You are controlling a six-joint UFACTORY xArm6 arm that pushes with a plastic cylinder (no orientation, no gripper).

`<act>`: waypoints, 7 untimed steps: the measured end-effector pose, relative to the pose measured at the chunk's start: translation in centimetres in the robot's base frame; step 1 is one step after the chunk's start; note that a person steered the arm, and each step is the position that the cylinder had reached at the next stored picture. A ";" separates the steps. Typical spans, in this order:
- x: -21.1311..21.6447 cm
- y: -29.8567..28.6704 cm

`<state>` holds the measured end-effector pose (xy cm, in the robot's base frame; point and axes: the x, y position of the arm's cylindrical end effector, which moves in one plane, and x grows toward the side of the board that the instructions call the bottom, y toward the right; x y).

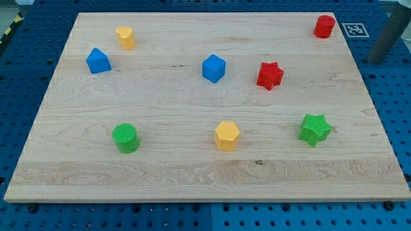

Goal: Move your arm closer to the yellow heart

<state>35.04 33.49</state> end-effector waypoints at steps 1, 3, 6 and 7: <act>0.4 -0.4; 3.9 -2.8; 3.7 -5.5; 3.7 -5.5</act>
<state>38.70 27.96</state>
